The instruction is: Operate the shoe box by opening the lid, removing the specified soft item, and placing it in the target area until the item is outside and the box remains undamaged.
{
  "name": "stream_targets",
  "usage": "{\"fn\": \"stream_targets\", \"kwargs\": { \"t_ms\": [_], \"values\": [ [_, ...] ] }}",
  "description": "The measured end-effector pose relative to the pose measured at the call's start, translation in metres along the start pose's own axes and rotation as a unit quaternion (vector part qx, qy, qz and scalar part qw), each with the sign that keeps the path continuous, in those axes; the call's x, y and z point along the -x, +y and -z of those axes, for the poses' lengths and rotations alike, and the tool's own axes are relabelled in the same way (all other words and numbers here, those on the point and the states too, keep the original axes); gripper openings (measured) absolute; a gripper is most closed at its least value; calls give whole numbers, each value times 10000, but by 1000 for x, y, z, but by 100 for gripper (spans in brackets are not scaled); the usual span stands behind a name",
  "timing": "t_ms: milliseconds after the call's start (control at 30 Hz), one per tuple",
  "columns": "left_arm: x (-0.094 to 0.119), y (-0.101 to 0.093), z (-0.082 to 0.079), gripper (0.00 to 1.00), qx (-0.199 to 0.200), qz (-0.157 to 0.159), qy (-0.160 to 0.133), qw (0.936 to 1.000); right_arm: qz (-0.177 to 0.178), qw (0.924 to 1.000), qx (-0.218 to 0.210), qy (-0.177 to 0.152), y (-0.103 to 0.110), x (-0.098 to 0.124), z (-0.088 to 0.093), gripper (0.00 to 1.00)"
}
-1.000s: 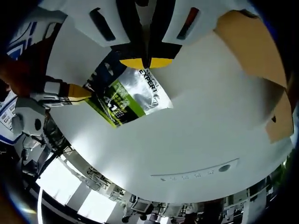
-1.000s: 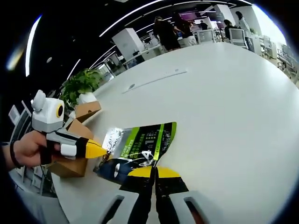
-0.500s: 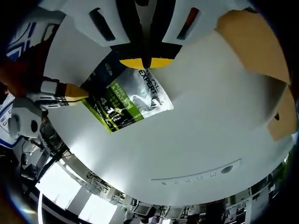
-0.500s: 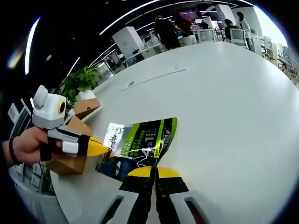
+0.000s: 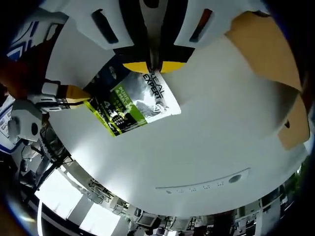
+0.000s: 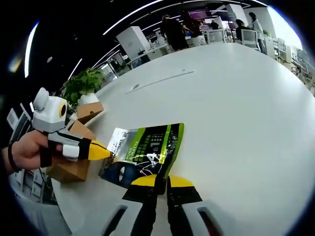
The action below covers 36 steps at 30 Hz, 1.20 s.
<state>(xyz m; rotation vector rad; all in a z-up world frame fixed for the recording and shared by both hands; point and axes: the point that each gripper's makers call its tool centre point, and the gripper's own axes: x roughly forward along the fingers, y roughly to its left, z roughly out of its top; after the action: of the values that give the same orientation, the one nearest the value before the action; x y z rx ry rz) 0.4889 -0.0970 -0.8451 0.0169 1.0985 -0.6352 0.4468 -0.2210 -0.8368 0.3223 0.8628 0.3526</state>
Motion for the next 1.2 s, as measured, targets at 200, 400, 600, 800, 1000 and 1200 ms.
{"fn": "stream_targets", "kwargs": {
  "t_ms": [200,400,600,800,1000,1200],
  "values": [
    [8,-3,1,10,-11,-34,-33,10000,103,9999,-50,-30,-5,4,-2,7],
    [20,-6,-5,11,-57,59,-224,9997,177,9998,-43,-89,-9,15,-4,8],
    [41,-21,-16,13,-163,356,-541,9978,287,9993,-104,-215,-11,31,-9,14],
    [69,-16,-23,13,-335,323,-789,9958,276,9988,-22,-392,-2,43,-16,17],
    [92,-8,-29,16,-440,411,-1065,9925,180,9984,52,-533,17,45,-22,19],
    [123,-6,-27,17,-566,489,-1326,9883,22,9982,127,-592,45,43,-22,25]
  ]
}}
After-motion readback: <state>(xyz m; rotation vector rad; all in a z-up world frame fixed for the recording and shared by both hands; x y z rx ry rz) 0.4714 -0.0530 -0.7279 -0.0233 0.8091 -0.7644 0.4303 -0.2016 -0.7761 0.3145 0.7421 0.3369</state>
